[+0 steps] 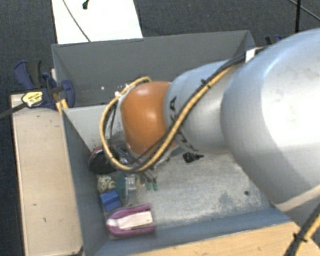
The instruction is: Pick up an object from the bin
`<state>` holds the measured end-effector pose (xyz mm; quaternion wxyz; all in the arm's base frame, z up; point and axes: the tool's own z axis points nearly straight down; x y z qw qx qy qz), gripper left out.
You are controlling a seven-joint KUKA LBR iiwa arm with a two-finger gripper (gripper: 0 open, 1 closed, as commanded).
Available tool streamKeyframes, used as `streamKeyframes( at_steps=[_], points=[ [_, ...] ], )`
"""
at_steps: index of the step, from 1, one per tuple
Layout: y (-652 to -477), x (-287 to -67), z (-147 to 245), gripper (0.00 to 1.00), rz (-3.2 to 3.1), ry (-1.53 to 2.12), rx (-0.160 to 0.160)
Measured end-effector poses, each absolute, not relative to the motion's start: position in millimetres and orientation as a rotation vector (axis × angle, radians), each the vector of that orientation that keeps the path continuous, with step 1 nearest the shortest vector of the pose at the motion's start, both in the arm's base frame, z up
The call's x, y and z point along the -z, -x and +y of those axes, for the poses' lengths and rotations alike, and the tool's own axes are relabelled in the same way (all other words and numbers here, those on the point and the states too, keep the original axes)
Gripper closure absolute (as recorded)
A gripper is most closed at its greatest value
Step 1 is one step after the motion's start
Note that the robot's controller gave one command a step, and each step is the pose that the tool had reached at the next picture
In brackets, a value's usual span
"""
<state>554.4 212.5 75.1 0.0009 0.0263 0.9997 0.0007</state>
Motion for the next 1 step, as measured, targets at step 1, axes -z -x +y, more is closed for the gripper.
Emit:
streamKeyframes(
  at_steps=[1],
  points=[
    [-537.6, -248.9, 227.0, 1.00, 3.132, -0.041, -0.008]
  ],
)
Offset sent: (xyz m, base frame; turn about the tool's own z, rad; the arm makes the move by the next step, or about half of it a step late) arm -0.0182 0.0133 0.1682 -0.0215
